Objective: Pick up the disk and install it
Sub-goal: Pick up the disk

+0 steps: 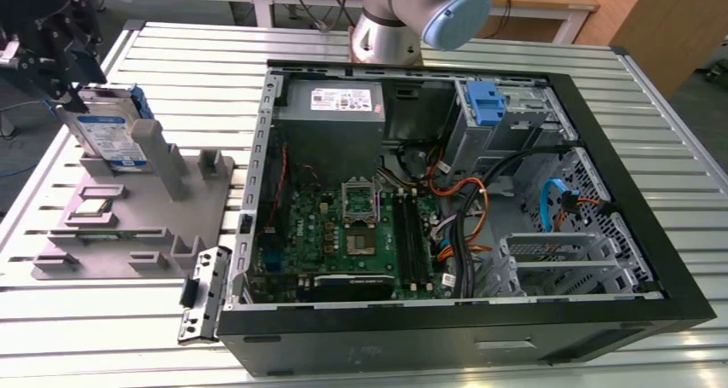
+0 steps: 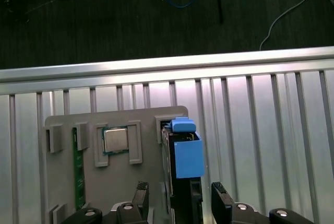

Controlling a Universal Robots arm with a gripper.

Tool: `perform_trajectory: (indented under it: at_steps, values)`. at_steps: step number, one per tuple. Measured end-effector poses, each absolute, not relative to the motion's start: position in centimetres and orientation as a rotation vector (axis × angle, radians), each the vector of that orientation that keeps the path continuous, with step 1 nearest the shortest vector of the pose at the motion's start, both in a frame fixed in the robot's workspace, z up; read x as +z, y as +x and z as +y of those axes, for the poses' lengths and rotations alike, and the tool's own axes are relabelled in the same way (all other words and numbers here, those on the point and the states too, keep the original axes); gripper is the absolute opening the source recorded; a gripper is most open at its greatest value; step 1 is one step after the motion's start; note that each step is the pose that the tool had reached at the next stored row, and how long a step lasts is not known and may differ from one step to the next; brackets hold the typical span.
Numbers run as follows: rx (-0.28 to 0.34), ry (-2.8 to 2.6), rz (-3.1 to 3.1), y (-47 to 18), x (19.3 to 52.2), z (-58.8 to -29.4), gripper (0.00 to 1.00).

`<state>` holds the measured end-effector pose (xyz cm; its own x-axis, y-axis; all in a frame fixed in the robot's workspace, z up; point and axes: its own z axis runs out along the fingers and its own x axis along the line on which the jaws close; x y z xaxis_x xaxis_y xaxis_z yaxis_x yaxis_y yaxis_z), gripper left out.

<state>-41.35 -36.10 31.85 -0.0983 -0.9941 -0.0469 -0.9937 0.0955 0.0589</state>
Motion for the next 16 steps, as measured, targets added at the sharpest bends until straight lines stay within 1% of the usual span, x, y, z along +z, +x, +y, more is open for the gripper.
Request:
perform_trajectory:
  at_steps: [11,16]
  values:
    - [-0.115,2.107,-2.318,-41.3,29.9,-36.1,0.59]
    - [-0.114,2.107,-2.318,-41.3,29.8,-36.1,0.59]
